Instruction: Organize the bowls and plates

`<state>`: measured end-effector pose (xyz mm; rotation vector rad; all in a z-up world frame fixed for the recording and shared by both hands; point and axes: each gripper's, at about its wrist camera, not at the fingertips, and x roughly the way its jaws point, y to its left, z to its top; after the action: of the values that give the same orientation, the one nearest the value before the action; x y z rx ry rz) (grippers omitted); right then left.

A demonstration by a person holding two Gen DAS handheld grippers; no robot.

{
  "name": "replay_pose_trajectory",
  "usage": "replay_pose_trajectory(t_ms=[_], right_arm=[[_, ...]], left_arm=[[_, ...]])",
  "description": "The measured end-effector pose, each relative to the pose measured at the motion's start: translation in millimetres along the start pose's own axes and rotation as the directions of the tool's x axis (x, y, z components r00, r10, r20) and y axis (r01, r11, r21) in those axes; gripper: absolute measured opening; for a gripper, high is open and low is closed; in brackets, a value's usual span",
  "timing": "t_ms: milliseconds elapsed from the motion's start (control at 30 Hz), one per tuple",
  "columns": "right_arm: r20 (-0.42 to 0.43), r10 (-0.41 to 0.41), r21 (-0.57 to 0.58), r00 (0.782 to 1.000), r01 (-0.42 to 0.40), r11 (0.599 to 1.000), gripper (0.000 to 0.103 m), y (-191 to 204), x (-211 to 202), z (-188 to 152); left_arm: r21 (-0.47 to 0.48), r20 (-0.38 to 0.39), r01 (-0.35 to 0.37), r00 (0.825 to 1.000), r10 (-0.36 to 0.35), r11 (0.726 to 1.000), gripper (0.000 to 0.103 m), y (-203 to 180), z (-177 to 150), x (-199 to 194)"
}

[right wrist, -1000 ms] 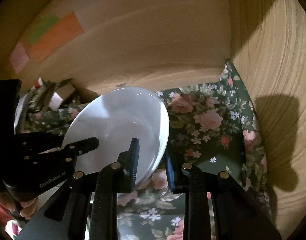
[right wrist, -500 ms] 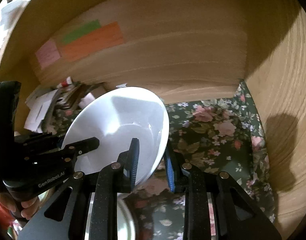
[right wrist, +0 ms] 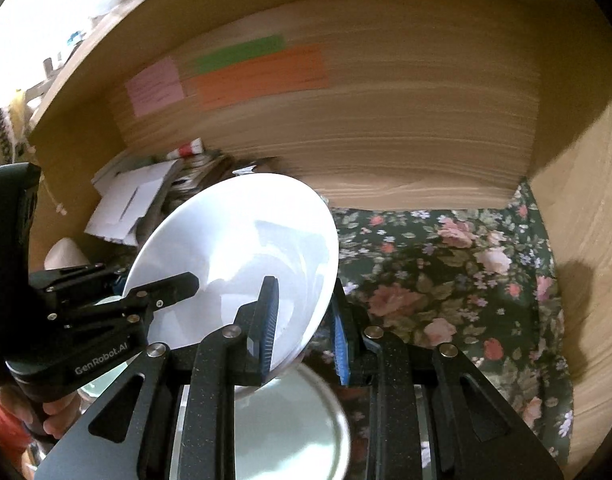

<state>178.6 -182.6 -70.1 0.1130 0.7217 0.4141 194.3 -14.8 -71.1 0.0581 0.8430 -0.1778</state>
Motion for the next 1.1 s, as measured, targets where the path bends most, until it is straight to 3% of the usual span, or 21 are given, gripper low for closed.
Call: replay_pose_trajectory(t_ms=[567, 1100], right_arm=[[-0.038, 0.102, -0.090, 0.994, -0.105, 0.990, 0.022, 67, 15, -14], [-0.136, 0.217, -0.134, 0.967, -0.235, 0.963, 0.022, 114, 49, -31]], left_arm=[[-0.106, -0.005, -0.082, 0.997, 0.082, 0.991, 0.020, 51, -47, -32], [-0.205, -0.052, -0.162, 0.987, 0.155, 0.965, 0.020, 102, -91, -48]])
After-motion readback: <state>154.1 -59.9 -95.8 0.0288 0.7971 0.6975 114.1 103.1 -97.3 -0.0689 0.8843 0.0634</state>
